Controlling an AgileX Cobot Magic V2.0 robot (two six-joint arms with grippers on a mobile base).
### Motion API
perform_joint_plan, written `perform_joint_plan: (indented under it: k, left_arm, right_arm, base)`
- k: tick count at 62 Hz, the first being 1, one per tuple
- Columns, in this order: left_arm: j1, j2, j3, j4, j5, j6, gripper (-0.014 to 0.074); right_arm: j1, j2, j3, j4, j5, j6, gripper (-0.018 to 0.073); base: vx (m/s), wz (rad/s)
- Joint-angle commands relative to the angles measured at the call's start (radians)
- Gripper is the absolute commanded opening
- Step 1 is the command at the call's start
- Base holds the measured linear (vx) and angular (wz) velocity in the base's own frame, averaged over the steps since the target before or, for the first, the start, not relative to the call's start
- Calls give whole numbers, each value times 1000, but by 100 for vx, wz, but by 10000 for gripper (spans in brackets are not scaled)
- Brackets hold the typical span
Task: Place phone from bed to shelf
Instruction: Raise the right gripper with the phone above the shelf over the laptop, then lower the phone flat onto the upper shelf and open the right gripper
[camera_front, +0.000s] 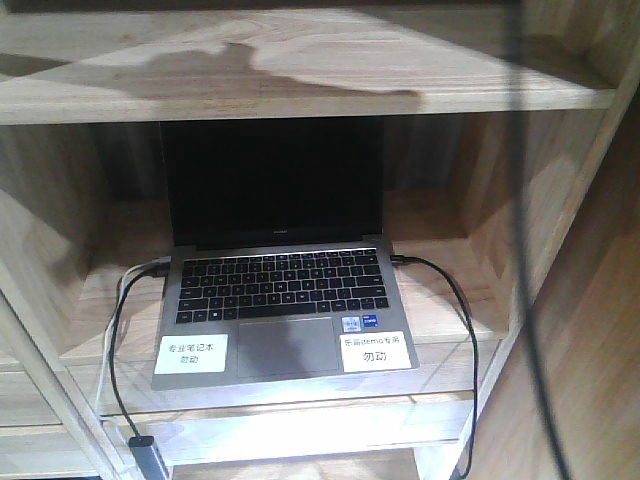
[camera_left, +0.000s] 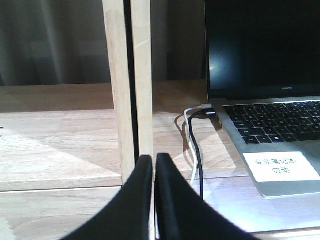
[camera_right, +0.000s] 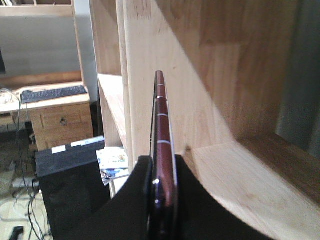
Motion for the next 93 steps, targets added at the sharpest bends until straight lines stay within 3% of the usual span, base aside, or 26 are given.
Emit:
perform_joint_plan:
  k: [1, 8, 23, 67, 77, 93]
  left_arm:
    - [-6, -5, 3, -9, -67, -4, 1]
    - [-6, -5, 3, -9, -67, -4, 1]
    - [-6, -5, 3, -9, -67, -4, 1]
    - [-6, -5, 3, -9, -67, -4, 1]
    - [-6, -5, 3, -9, -67, -4, 1]
    - [-6, -5, 3, -9, -67, -4, 1]
  right_arm:
    - [41, 19, -97, -35, -107, 68, -1]
    - [61, 85, -155, -101, -178, 120, -1]
    - [61, 190, -175, -97, -282, 119, -1]
    - [60, 317, -173, -108, -350, 108, 30]
    - [60, 317, -173, -117, -350, 109, 136]
    - [60, 317, -173, -123, -377, 114, 497]
  base:
    - [0, 0]
    - [0, 0]
    - [0, 0]
    - [0, 0]
    - [0, 0]
    - [0, 0]
